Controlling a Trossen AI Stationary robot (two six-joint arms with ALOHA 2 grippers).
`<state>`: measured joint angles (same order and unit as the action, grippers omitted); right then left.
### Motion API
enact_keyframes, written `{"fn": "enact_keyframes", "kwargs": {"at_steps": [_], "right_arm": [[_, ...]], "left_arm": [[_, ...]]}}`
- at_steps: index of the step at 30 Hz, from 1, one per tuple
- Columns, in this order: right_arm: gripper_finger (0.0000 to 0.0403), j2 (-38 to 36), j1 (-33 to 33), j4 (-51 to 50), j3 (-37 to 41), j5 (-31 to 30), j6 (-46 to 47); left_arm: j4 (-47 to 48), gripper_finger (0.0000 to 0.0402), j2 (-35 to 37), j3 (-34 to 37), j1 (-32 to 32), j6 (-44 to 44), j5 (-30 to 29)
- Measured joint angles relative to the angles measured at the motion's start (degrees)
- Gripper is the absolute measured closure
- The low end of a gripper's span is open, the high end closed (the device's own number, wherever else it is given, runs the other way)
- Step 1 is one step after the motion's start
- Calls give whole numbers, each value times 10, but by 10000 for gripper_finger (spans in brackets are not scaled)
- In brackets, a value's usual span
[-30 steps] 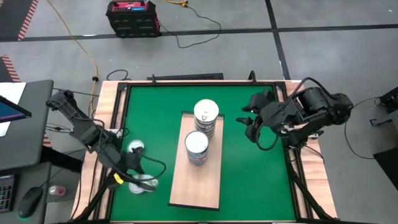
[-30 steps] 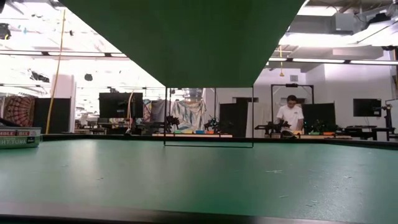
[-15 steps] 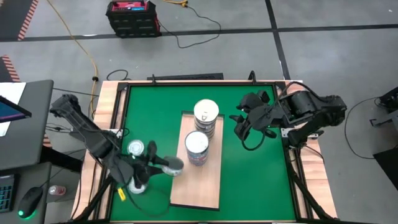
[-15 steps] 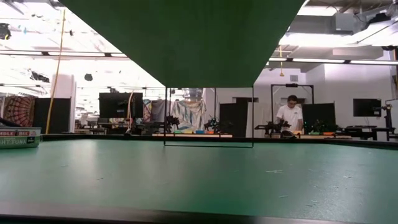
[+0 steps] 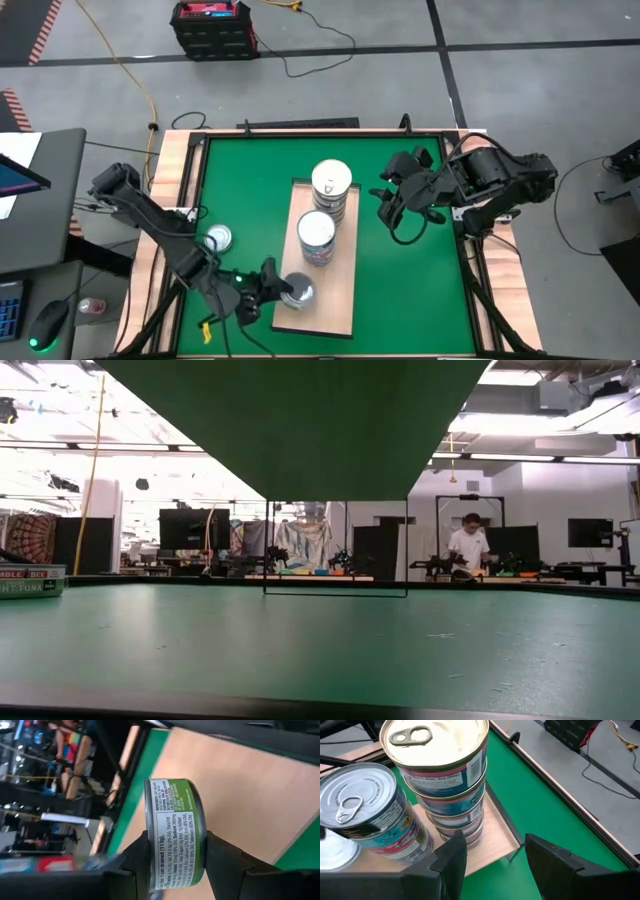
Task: Stack canned seafood by type on shelf
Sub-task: Put the green white tuna can on the shelf, then stack the green white tuna can on top of the other green white tuna can on the shelf
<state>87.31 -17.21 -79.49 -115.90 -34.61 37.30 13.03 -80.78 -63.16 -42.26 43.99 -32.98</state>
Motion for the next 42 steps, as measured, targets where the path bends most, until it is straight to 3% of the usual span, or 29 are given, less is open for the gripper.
{"fn": "enact_keyframes", "kwargs": {"at_steps": [9,20,27,30,34,42], "right_arm": [[175,0,-5,0,0,4,-12],[175,0,-10,0,0,20,-21],[175,0,-16,3,0,18,-24],[175,0,-16,4,0,17,-27],[175,0,-16,8,0,6,-28],[175,0,-19,13,0,-45,-35]], "left_arm": [[-40,221,-65,-1,12,-33,14],[-75,147,-64,0,14,-54,13],[-31,130,-19,0,-12,-104,-6],[16,131,13,0,-26,-177,-16],[140,131,66,0,-41,-344,-29],[389,132,151,5,-65,-694,138]]}}
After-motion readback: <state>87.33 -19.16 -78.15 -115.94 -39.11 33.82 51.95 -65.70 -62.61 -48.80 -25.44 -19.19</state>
